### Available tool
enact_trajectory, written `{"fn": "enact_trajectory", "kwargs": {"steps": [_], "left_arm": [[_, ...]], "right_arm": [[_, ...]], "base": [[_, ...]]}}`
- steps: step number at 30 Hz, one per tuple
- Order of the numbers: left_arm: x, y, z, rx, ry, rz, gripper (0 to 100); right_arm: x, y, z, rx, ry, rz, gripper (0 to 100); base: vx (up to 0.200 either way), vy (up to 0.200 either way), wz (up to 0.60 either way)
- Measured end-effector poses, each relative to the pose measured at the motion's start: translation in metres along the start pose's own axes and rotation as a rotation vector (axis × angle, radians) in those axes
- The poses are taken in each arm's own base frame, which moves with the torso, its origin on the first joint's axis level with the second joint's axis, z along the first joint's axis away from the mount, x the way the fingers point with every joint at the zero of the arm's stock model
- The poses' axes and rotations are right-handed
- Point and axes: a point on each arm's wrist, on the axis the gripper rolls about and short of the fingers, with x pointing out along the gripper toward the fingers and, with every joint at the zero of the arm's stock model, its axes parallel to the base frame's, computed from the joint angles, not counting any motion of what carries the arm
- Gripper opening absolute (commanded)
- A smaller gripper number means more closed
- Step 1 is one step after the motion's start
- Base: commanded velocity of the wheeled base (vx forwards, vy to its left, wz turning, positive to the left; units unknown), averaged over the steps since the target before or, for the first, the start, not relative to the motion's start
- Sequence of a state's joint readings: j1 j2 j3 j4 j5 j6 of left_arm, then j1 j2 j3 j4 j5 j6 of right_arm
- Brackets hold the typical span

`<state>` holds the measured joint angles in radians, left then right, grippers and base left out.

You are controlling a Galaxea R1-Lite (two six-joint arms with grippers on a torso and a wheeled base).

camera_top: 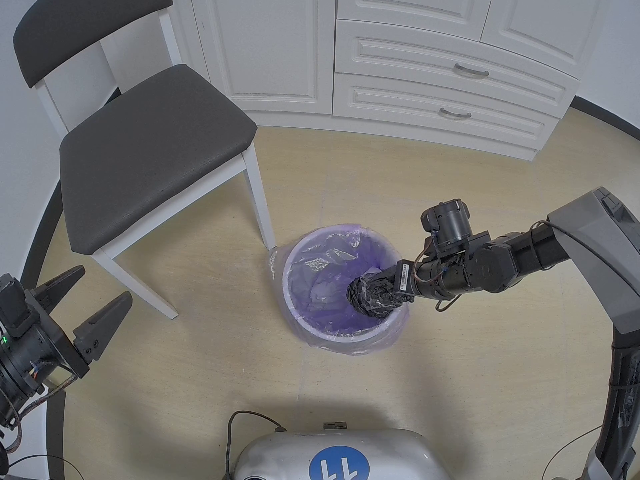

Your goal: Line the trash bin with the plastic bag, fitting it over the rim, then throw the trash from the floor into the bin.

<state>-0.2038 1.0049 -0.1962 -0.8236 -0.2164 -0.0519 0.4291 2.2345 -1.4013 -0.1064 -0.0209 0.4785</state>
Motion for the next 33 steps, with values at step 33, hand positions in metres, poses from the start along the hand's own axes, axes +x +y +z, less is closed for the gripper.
{"fn": "enact_trajectory", "kwargs": {"steps": [33], "left_arm": [[-0.001, 0.0, -0.001, -0.001, 0.003, 0.001, 100]], "right_arm": [[-0.019, 0.038, -0.065, -0.232, 0.203, 0.025, 0]], "base": [[0.0, 0.0, 0.0]]}}
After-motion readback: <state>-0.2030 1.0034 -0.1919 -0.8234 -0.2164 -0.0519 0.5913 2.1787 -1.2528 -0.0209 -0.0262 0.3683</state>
